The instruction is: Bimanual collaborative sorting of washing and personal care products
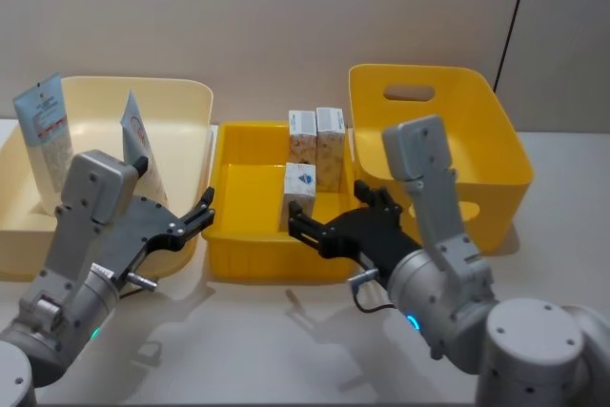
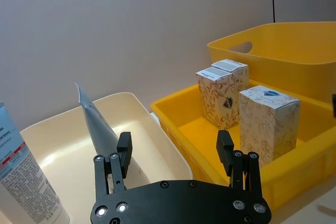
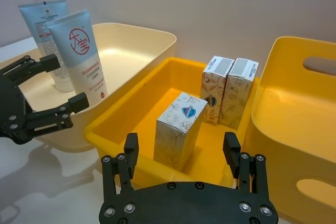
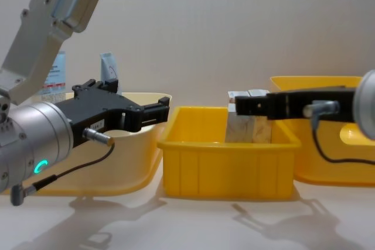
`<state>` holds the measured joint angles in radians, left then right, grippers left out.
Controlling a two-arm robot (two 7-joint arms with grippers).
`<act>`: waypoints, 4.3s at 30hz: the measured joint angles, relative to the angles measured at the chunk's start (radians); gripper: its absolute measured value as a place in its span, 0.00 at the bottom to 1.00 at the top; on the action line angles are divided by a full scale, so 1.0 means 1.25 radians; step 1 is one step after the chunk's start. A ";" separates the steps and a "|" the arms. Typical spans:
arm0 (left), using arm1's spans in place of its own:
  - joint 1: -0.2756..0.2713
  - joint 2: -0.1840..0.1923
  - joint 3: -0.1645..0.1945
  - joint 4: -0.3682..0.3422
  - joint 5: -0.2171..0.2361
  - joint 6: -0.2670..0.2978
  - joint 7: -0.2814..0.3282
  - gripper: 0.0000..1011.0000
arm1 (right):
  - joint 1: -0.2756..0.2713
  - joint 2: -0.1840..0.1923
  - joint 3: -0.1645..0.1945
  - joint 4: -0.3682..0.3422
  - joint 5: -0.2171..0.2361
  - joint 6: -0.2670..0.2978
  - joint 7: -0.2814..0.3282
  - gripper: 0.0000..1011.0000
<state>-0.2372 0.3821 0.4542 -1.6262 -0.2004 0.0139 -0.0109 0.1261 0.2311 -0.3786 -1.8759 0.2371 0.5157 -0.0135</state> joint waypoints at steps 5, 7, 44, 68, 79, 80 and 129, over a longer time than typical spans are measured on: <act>0.000 0.000 0.000 0.000 0.000 0.000 0.000 0.99 | 0.015 -0.035 -0.012 0.032 -0.012 0.018 -0.025 0.99; 0.000 0.000 0.000 0.000 0.000 0.000 0.000 0.99 | 0.020 -0.049 -0.015 0.044 -0.016 0.024 -0.037 0.99; 0.000 0.000 0.000 0.000 0.000 0.000 0.000 0.99 | 0.144 -0.157 -0.048 0.222 -0.096 0.042 -0.105 0.99; 0.000 0.000 0.000 0.000 0.000 0.000 0.000 0.99 | 0.162 -0.162 -0.057 0.253 -0.115 0.041 -0.106 0.72; 0.000 0.000 0.000 0.000 0.000 0.000 0.000 0.99 | 0.163 -0.163 -0.058 0.257 -0.118 0.041 -0.106 0.44; 0.000 0.000 0.000 0.000 0.000 0.000 0.000 0.99 | 0.163 -0.163 -0.058 0.257 -0.118 0.041 -0.106 0.44; 0.000 0.000 0.000 0.000 0.000 0.000 0.000 0.99 | 0.222 -0.087 0.055 0.147 -0.133 -0.130 -0.063 0.44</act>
<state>-0.2372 0.3821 0.4542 -1.6262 -0.2003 0.0138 -0.0109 0.4038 0.1229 -0.3103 -1.6923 0.0703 0.3529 -0.0925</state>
